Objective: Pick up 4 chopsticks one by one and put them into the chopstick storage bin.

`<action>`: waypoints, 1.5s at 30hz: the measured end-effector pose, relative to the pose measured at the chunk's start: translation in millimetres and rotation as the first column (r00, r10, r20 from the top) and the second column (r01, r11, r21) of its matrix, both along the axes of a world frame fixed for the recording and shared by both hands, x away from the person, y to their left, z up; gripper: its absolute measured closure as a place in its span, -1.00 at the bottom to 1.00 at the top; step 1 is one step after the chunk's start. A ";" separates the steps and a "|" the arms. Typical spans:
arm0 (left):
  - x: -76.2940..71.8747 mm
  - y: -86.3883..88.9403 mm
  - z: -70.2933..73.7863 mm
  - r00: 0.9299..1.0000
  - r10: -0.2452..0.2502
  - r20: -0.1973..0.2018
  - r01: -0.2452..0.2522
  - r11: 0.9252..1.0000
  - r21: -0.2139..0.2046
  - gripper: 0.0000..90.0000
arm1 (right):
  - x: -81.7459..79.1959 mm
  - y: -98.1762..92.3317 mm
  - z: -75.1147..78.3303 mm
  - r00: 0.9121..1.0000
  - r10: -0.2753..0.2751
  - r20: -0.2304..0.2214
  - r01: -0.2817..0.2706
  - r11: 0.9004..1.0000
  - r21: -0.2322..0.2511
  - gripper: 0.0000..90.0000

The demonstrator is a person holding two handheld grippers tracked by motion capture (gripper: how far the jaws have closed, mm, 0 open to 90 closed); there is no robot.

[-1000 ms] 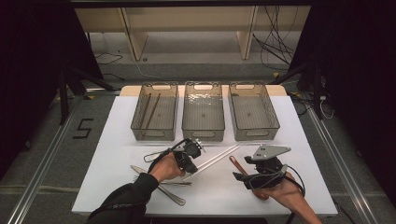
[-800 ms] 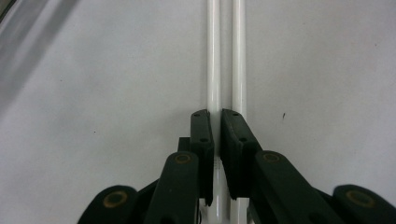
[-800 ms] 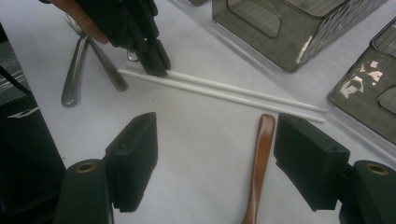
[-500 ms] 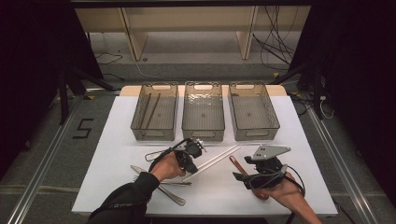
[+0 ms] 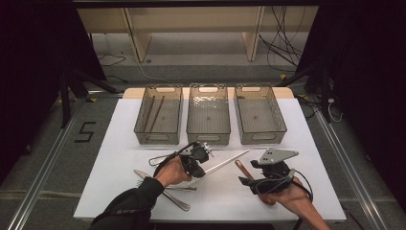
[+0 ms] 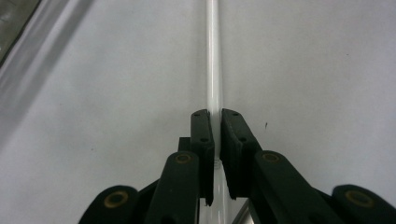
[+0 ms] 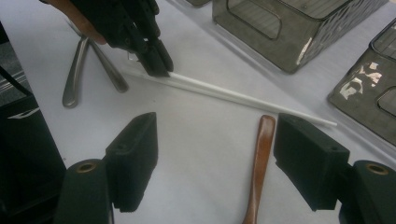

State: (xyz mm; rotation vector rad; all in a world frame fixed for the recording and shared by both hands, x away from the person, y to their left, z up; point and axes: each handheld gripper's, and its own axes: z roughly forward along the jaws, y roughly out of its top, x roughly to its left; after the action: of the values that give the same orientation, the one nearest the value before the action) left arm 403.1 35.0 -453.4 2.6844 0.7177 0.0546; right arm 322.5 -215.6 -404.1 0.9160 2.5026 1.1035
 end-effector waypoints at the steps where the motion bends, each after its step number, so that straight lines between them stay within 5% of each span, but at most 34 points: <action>1: -0.8 0.3 0.2 1.000 0.008 0.004 -0.008 1.000 -0.008 0.85 | -0.1 0.1 0.0 1.000 0.000 0.001 0.000 1.000 0.001 -0.30; 8: -1.8 5.0 12.0 1.000 -0.019 -0.013 0.018 0.999 -0.048 0.85 | 0.6 -0.2 -0.4 1.000 -0.002 -0.003 0.002 1.000 0.000 -0.30; 21: -3.8 17.9 48.9 0.999 -0.022 0.036 0.026 0.992 -0.126 0.85 | 0.9 0.0 -1.1 1.000 -0.002 -0.006 0.002 1.000 0.003 -0.30; 33: 9.7 46.4 75.9 0.995 0.056 0.080 -0.039 0.979 -0.203 0.85 | 2.2 1.9 -3.1 1.000 0.003 -0.013 -0.003 1.000 0.000 -0.30; 37: 19.8 64.7 85.5 0.987 0.126 0.104 -0.099 0.967 -0.237 0.85 | 1.8 2.2 -3.1 1.000 0.004 -0.014 -0.004 1.000 0.001 -0.30; 40: 28.5 82.1 89.5 0.979 0.182 0.094 -0.150 0.951 -0.270 0.85 | 2.0 2.0 -3.4 1.000 0.001 -0.015 -0.001 1.000 0.002 -0.30; 45: 40.9 105.4 89.3 0.959 0.265 0.097 -0.228 0.931 -0.285 0.85 | 2.2 2.8 -3.6 1.000 0.003 -0.016 -0.003 1.000 0.004 -0.30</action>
State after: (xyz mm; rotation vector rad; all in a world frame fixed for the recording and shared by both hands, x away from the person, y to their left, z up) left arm 444.0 140.4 -364.1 2.2945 0.9435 0.1850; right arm 324.7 -212.8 -407.6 0.9268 2.5162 1.1069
